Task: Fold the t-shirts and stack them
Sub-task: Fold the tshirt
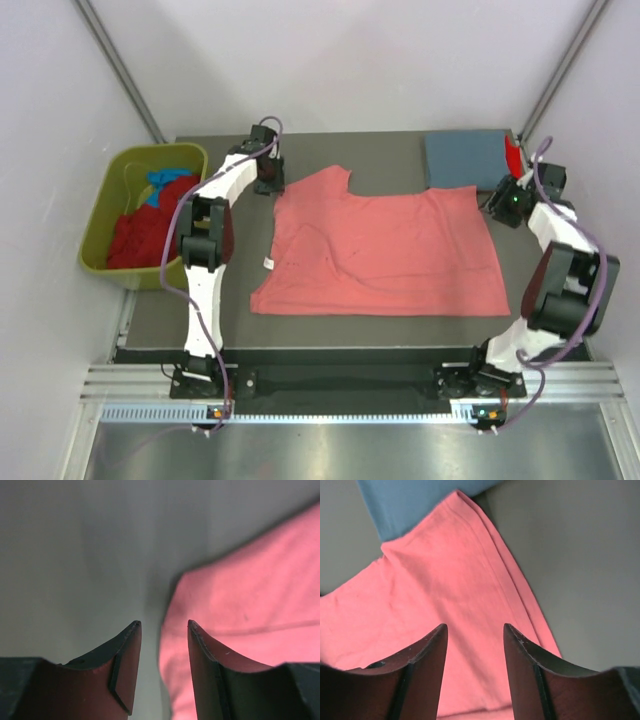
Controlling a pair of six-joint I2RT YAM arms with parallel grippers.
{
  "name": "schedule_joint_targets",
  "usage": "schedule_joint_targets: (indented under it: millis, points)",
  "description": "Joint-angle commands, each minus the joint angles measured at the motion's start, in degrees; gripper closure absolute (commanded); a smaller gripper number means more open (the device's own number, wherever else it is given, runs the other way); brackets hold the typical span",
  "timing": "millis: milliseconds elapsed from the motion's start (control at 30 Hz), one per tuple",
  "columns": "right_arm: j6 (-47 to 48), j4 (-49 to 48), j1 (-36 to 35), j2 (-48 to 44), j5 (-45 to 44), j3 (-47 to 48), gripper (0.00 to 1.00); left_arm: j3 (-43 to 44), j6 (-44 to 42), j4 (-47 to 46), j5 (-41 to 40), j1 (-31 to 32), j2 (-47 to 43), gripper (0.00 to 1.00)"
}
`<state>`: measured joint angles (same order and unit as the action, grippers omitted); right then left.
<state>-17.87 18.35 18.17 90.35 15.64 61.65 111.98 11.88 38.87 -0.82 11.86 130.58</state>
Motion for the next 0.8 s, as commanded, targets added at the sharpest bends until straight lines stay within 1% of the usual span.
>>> schedule_joint_targets:
  millis: [0,67,100,133,267,367,400,433,467,500,533,633,667,767]
  points:
    - [5.0,-4.6,-0.2,6.7,7.3,7.2,0.51,6.1,-1.6,-0.5,4.8,-1.1,3.7,0.53]
    - [6.6,-4.1,-0.2,11.2,9.6,10.4,0.51,5.4,-1.9,-2.3,7.7,-1.7,4.4,0.53]
    - [7.0,-3.8,-0.2,12.4,10.1,11.3,0.51,4.1,-2.1,-3.0,10.1,-2.1,4.5,0.53]
    - [7.4,-3.5,-0.3,13.3,10.1,12.3,0.51,3.5,-2.2,-3.7,10.8,-2.3,4.5,0.53]
    - [7.5,-5.3,-0.3,15.1,10.1,12.0,0.51,0.6,-1.7,-6.4,14.9,-3.2,4.2,0.54]
    - [7.2,-6.0,-0.3,15.6,10.6,11.9,0.52,0.2,-1.5,-6.1,18.4,-3.8,5.2,0.62]
    - [7.2,-6.0,-0.3,15.7,10.4,11.9,0.52,0.3,-1.6,-5.6,19.1,-3.8,5.8,0.72]
    - [7.1,-6.0,-0.3,15.7,10.3,12.0,0.52,0.5,-1.7,-4.9,20.0,-3.8,6.0,0.76]
    - [7.0,-6.0,-0.3,15.8,10.3,12.0,0.53,0.7,-1.5,-4.7,20.8,-3.8,6.2,0.84]
    - [7.0,-6.0,-0.3,15.7,10.3,12.2,0.53,0.8,-1.3,-4.5,20.8,-3.8,6.0,0.98]
    - [7.0,-6.0,-0.4,15.6,10.4,12.2,0.53,0.9,-1.1,-4.3,19.5,-3.8,5.8,1.0]
    - [7.0,-6.0,-0.6,14.3,9.9,12.2,0.53,2.5,-1.3,-3.5,14.6,-3.7,4.7,1.0]
    - [7.0,-5.9,-0.6,14.0,9.7,12.2,0.53,3.2,-1.8,-3.4,11.1,-3.6,4.3,1.0]
    - [6.4,-5.9,-0.9,13.0,8.5,12.3,0.53,4.6,-2.5,-4.4,8.3,-3.2,3.3,1.0]
